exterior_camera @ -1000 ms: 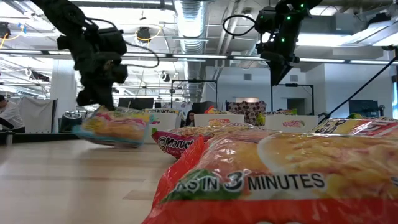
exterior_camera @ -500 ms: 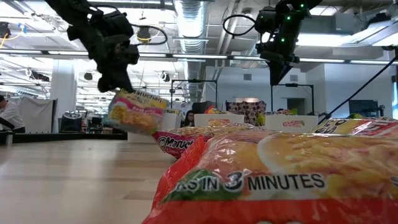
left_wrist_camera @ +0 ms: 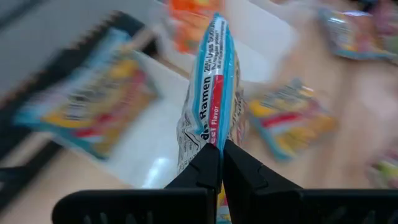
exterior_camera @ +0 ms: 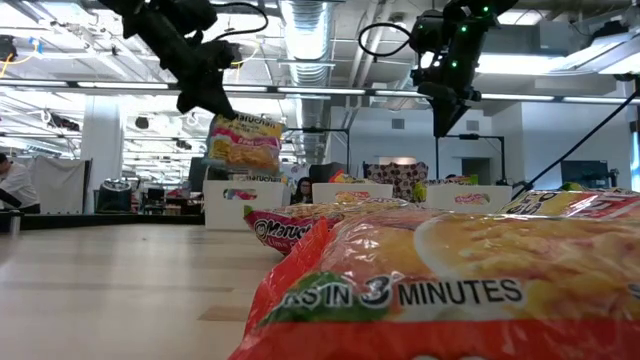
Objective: Sort Maruchan noodles
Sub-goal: Put the blue noodle pack into the left white bin
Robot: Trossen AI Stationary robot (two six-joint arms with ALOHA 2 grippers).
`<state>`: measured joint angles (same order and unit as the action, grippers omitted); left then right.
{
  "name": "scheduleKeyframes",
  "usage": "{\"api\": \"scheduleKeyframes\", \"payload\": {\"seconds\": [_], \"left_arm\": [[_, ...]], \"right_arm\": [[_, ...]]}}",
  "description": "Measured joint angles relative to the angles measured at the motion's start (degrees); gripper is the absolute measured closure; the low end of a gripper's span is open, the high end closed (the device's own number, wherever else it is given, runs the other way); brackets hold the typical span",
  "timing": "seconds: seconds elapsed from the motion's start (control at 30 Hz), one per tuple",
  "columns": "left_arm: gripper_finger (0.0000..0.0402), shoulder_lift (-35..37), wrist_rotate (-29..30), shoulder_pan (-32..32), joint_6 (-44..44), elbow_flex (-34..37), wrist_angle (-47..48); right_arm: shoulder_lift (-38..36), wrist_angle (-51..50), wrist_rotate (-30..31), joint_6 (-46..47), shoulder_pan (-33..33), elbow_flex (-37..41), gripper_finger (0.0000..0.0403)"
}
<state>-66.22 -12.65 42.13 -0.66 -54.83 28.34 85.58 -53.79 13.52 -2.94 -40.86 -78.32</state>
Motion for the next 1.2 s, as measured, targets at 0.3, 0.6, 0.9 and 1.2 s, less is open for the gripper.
{"api": "scheduleKeyframes", "payload": {"seconds": [0.3,0.6,0.9,1.2], "left_arm": [[0.0401,-3.1,6.6,5.5,-6.8,-1.1,-6.4],[0.0401,-12.2,8.4,6.2,-8.8,-1.1,-10.1],[0.0402,-18.4,6.6,6.2,-7.3,-1.1,-16.7],[0.0401,-22.9,9.1,6.4,-7.3,-1.1,-17.6]], "right_arm": [[0.0,0.4,0.0,0.0,0.0,0.0,0.0273],[0.0,0.4,0.0,0.1,0.0,0.0,0.0273],[0.0,0.4,0.0,0.1,0.0,0.0,0.0273],[0.0,0.3,0.0,0.1,0.0,0.0,0.0273]]}}
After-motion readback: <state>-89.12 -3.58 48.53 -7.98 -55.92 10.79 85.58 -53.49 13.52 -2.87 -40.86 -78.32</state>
